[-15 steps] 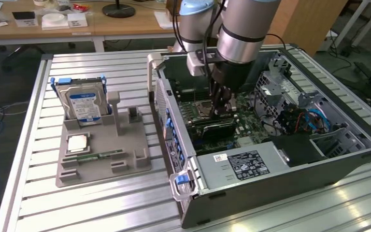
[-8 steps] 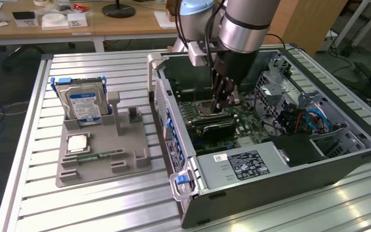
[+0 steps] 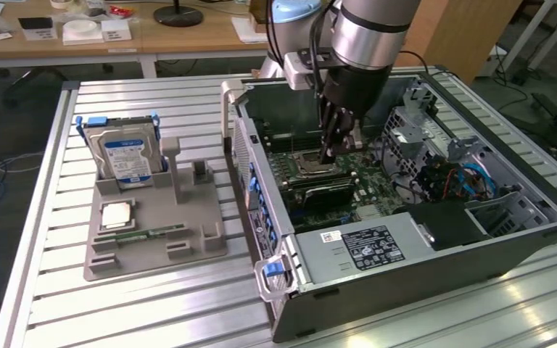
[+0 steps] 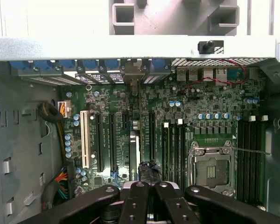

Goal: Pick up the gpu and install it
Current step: 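Press down on the gpu until it lock into place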

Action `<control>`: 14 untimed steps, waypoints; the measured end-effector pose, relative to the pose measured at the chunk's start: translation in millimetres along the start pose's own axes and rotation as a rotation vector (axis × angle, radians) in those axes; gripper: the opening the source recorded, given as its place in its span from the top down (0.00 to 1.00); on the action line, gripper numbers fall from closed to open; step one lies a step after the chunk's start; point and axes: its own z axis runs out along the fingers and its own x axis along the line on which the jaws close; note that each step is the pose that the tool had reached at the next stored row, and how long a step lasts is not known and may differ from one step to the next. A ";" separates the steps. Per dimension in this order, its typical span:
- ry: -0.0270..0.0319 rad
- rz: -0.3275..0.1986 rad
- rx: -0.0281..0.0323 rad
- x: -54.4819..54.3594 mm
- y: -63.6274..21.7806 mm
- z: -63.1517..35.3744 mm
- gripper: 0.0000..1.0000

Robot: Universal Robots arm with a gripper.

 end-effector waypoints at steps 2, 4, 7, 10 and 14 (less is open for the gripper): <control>0.0000 0.000 0.0000 0.0 0.0 0.0 0.89; 0.0001 0.000 0.0000 0.0 -0.4 0.0 0.89; 0.0001 0.000 -0.0001 -0.1 -2.0 -0.1 0.89; 0.0001 0.000 0.0000 -0.1 -2.8 -0.1 0.89; 0.0000 0.000 0.0000 -0.1 -2.9 0.0 0.89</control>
